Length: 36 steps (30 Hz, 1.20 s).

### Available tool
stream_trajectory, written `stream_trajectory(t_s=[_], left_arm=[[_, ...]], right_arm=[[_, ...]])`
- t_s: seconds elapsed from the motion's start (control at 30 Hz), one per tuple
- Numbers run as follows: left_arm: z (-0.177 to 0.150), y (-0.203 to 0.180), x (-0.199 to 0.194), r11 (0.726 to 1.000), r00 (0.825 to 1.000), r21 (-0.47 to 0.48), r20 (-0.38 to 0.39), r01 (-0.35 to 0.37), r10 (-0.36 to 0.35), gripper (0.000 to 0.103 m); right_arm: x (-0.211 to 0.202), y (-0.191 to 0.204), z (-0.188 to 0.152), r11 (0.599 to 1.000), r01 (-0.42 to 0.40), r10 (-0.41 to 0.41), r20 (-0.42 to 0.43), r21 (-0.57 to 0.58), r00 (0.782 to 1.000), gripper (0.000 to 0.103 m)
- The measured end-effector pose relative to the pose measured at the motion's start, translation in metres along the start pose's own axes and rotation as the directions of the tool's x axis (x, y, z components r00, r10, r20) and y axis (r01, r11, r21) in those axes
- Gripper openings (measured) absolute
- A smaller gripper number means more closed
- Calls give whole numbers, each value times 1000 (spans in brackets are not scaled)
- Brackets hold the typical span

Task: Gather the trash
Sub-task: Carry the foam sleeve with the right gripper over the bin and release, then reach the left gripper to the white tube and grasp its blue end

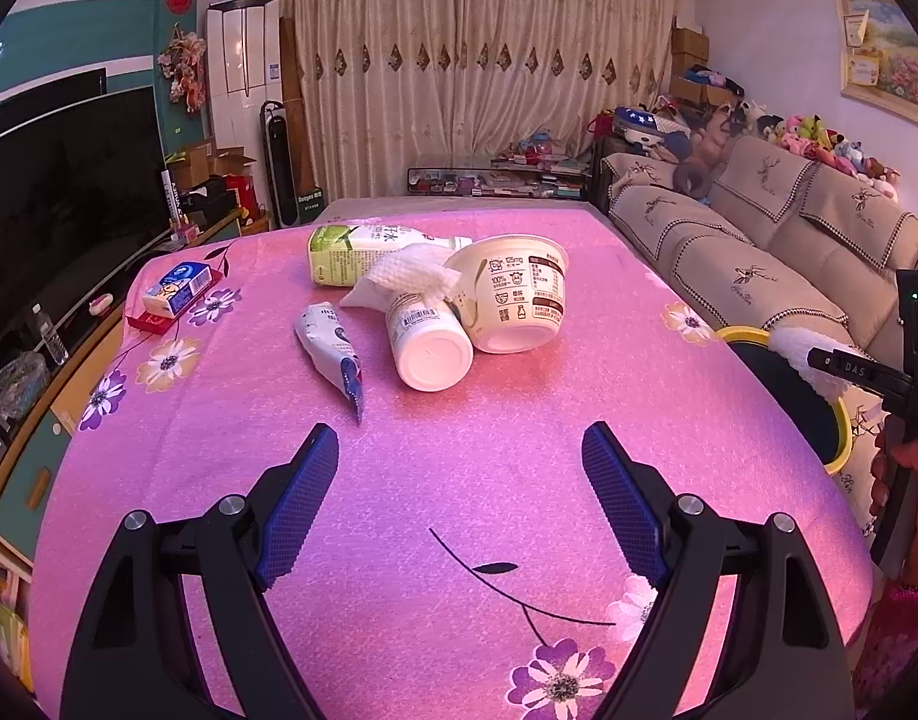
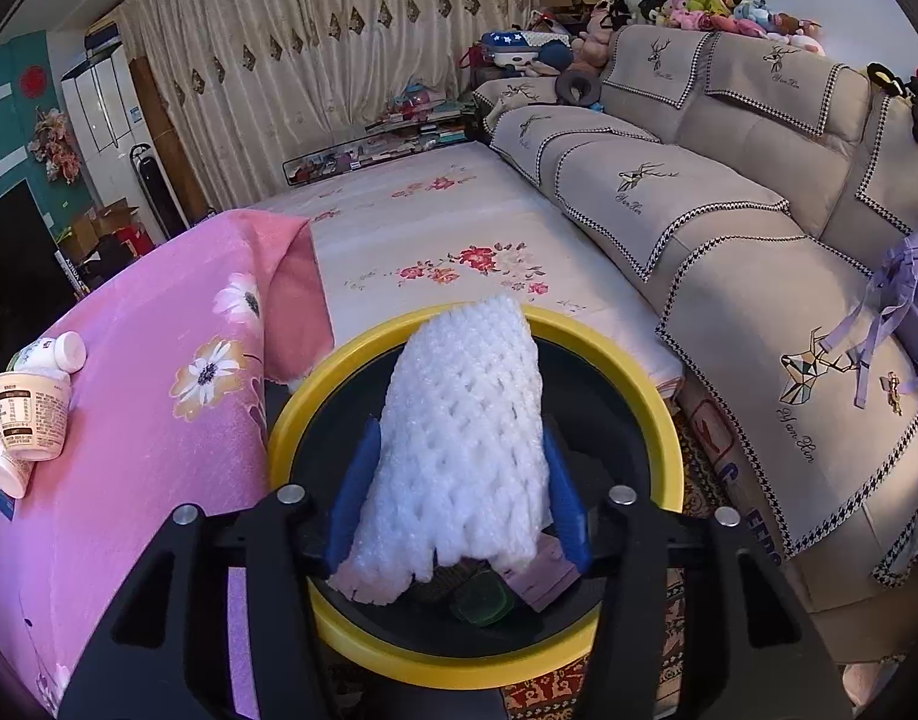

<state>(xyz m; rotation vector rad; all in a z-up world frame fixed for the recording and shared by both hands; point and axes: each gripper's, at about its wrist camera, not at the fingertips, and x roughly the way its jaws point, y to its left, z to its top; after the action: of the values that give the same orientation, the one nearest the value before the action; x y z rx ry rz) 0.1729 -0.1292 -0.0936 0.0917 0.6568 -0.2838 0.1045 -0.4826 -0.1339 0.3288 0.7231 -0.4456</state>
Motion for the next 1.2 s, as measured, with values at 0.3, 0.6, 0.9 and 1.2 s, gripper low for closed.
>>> stream_trajectory(t_s=[0.3,0.6,0.9,1.2], left_arm=[[-1,1,2,1000,1000,0,-6,3,-3,83],[-1,4,5,1000,1000,-5,-5,1,-1,86],[6,31,18,997,998,-59,-37,-46,44,86],[25,61,57,990,991,-94,-97,-103,94,74]], right_arm=[[-4,-4,2,1000,15,-15,23,14,1000,70],[-20,3,4,1000,-19,17,56,23,998,74],[-49,62,-25,983,-166,172,84,-76,981,75],[-48,93,-35,972,-196,204,53,-132,977,75]])
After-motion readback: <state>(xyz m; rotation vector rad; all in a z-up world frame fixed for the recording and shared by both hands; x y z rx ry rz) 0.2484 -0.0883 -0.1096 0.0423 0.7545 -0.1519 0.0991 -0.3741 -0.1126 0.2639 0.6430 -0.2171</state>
